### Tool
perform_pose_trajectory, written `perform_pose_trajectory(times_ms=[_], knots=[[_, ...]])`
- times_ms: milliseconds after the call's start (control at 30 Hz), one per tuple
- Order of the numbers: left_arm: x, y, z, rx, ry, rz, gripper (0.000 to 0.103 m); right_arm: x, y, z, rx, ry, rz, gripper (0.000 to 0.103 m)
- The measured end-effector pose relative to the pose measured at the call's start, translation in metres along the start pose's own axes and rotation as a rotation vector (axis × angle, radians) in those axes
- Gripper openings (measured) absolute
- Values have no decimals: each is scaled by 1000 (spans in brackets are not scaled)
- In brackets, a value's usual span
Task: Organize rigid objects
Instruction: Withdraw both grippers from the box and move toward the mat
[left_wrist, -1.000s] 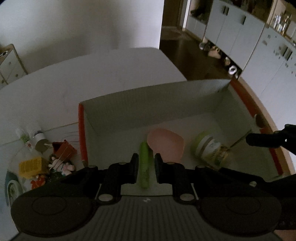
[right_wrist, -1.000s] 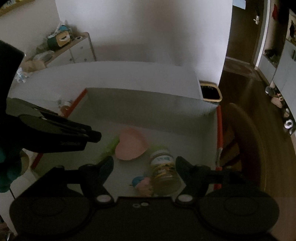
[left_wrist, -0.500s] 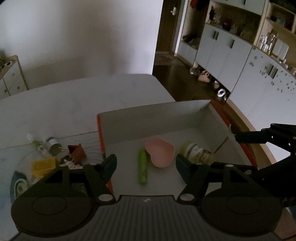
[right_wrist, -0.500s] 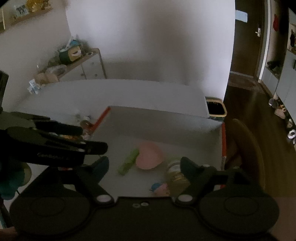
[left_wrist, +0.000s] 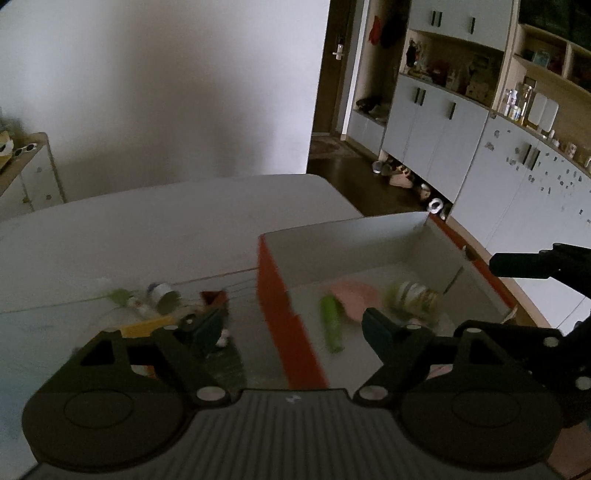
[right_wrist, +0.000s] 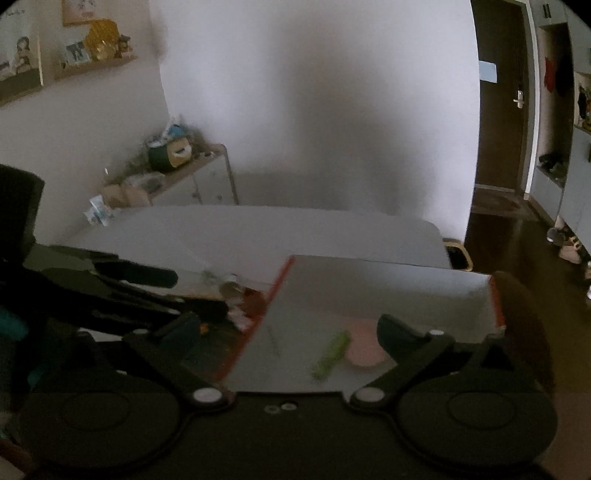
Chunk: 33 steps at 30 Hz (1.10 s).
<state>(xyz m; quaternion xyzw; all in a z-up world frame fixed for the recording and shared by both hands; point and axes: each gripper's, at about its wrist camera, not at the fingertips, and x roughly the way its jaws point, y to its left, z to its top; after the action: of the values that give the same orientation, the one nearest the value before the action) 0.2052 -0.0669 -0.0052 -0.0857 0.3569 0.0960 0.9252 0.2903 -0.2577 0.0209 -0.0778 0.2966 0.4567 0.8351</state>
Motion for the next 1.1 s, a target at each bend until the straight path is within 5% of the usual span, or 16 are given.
perform_pose_trajectory(times_ms=[333, 433, 900, 1100], knots=[[-27, 66, -21, 28, -22, -50, 86, 27, 65, -8, 47, 10, -2, 102], [-32, 87, -30, 24, -27, -52, 95, 36, 83, -9, 48, 3, -5, 102], [-24, 173, -52, -30, -53, 13, 102, 97, 145, -21, 44, 51, -3, 102], [-4, 199, -67, -45, -55, 57, 102, 127, 166, -28, -65, 81, -33, 102]])
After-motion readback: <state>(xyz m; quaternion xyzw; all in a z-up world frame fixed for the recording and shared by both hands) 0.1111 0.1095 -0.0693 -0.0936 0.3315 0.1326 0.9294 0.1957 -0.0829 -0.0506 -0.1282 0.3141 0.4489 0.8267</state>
